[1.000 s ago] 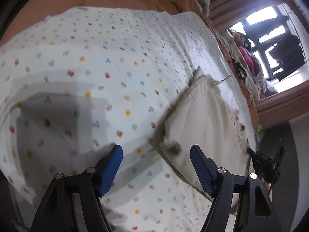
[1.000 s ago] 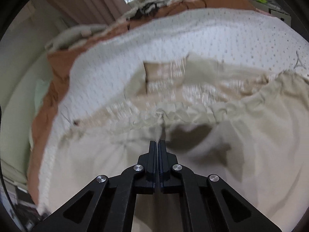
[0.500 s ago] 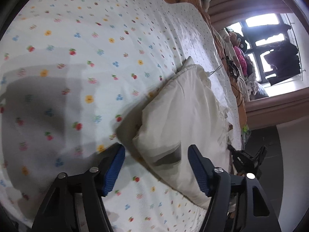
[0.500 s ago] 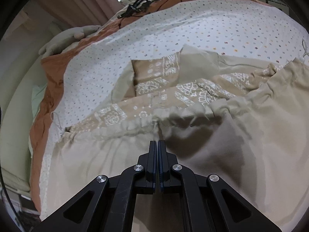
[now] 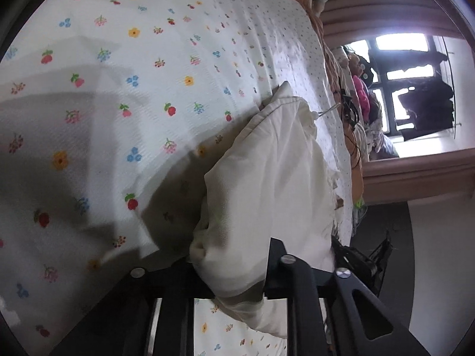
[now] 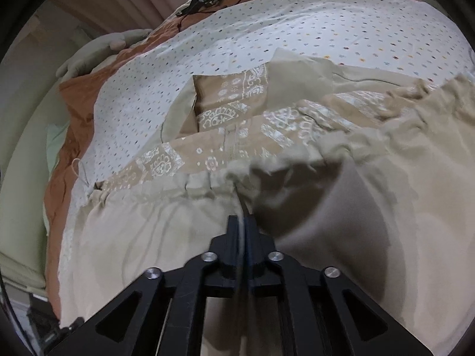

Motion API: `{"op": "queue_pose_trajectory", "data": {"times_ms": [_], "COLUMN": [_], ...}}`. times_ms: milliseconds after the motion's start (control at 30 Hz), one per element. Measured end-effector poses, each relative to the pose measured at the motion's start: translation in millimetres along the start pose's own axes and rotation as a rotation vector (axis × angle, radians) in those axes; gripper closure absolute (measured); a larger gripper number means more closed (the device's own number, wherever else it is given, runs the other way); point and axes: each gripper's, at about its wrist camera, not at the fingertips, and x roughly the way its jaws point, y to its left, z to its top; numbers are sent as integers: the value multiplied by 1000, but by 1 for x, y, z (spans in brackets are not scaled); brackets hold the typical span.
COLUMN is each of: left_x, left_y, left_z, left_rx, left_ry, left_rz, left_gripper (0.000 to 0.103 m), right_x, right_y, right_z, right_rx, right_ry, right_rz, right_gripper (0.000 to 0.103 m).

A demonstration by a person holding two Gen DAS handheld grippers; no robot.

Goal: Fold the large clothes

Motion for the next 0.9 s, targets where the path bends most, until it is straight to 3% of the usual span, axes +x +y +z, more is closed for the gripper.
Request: {"op": "queue_pose_trajectory", "data": {"times_ms": [67,100,300,433,900], "left_x": [-3,-4,-8,-12,-16], "left_y": [-2,-2,-10,-16,-14], "left_z": [-1,-2,-1,-2,1], "left_rx": [10,11,14,23,4], "left_ry": [-4,-5,-12,-18,-9], "left_rz": [-3,-5,-28,-54,-95], "left_gripper": [87,88,90,92,92], "right_x": [-13,-26,-88,-116,-127], "right_y": [-2,-2,12,16,21], "right_z": [-4,-9,-29,-60,-161], "right_rx": [21,22,-27,-69,-175], "right_ry": [-7,-29,-110,-112,5], "right_rz": [1,12,82,96,65], "right_gripper": [63,61,61,61,65]}}
